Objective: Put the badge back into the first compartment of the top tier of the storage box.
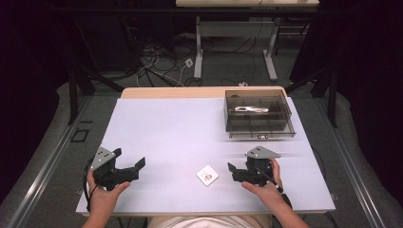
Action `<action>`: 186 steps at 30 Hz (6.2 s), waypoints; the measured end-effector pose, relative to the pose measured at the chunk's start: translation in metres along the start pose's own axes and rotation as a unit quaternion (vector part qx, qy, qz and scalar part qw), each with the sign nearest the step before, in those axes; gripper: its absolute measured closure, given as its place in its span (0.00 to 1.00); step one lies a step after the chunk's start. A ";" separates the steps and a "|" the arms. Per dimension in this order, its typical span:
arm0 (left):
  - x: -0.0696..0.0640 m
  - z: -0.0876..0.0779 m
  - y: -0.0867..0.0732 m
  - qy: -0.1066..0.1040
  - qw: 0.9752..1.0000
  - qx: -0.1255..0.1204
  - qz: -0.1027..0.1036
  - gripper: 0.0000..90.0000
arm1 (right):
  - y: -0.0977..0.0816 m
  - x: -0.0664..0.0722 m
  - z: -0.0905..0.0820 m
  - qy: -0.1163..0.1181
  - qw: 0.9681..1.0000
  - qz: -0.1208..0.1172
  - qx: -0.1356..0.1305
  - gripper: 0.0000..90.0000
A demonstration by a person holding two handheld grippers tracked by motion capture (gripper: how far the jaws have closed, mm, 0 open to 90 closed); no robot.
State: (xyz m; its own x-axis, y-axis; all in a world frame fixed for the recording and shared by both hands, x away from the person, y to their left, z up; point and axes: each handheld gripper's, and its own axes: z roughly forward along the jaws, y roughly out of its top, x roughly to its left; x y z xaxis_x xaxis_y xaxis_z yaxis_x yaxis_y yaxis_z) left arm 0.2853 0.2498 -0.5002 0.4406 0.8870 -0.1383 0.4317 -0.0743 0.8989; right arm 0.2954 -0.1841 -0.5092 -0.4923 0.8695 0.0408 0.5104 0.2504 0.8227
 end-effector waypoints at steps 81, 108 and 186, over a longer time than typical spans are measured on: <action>0.003 0.003 -0.002 0.001 1.000 0.018 0.006 0.01 | -0.004 0.066 0.077 0.062 0.989 -0.057 0.119 0.29; 0.004 0.004 -0.003 0.000 1.000 0.024 0.002 0.02 | -0.007 0.076 0.081 0.052 0.988 -0.065 0.127 0.31; 0.006 0.005 -0.003 0.008 1.000 0.030 -0.004 0.03 | 0.019 0.056 0.065 0.004 0.996 0.026 0.082 0.37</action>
State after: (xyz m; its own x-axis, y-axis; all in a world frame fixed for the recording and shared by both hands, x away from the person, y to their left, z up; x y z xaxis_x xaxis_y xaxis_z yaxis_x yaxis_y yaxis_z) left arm 0.2906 0.2530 -0.5055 0.4241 0.8949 -0.1389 0.4818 -0.0931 0.8713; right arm 0.3230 -0.1028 -0.5281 -0.4683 0.8794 0.0855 0.6425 0.2725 0.7162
